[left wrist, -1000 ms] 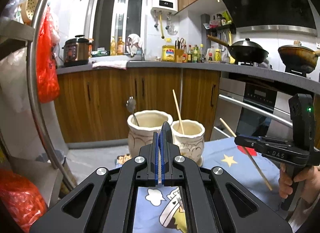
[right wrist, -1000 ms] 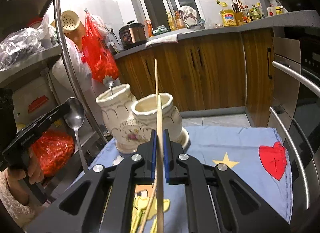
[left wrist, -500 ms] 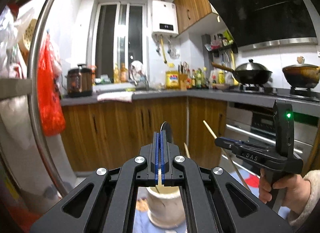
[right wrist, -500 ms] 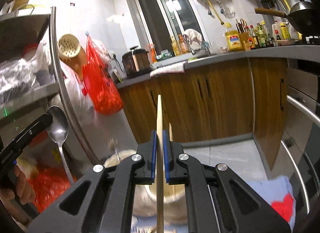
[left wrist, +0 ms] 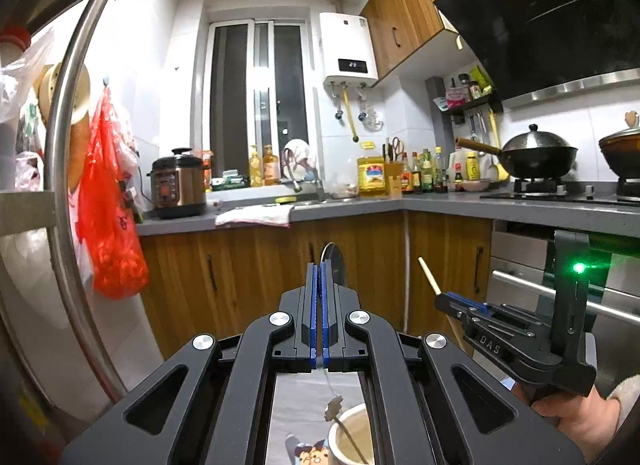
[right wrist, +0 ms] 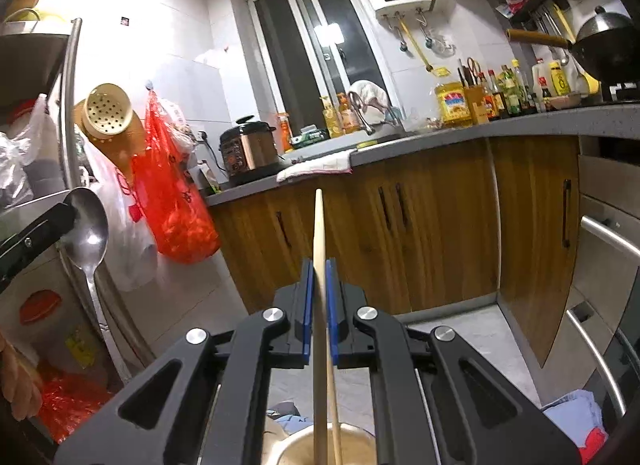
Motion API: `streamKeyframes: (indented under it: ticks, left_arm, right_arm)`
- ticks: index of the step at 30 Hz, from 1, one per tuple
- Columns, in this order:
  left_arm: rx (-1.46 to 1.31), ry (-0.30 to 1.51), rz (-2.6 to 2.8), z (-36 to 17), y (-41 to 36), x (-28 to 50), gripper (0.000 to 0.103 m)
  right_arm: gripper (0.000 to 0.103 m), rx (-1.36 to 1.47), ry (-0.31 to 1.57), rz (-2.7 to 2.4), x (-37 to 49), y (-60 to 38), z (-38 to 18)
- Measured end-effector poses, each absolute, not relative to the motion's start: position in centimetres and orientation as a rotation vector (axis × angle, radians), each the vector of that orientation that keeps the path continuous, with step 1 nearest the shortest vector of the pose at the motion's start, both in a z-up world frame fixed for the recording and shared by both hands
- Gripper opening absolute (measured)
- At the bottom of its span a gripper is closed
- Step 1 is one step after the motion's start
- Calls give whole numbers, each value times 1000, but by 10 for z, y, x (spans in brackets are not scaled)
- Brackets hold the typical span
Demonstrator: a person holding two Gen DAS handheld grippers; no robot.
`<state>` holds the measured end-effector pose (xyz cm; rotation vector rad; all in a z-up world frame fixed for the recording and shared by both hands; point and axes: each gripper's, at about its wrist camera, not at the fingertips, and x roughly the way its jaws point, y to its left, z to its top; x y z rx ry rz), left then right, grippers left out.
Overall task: Organize utensils
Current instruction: 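Lift spoon with left tool while right tool carries chopstick over the ceramic holder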
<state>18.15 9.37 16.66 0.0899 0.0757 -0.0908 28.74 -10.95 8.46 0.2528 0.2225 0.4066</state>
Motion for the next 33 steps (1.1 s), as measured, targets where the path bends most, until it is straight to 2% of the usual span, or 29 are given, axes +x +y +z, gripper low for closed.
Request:
streamKeyframes:
  ticks: [21,33]
  left_arm:
    - [94,176,-92,113,91,200,2]
    - [86,176,-91,113,92,200,2]
  right_arm:
    - [6,196,199,333,297,-107,52]
    - [6,156,184,342,301,-93,53]
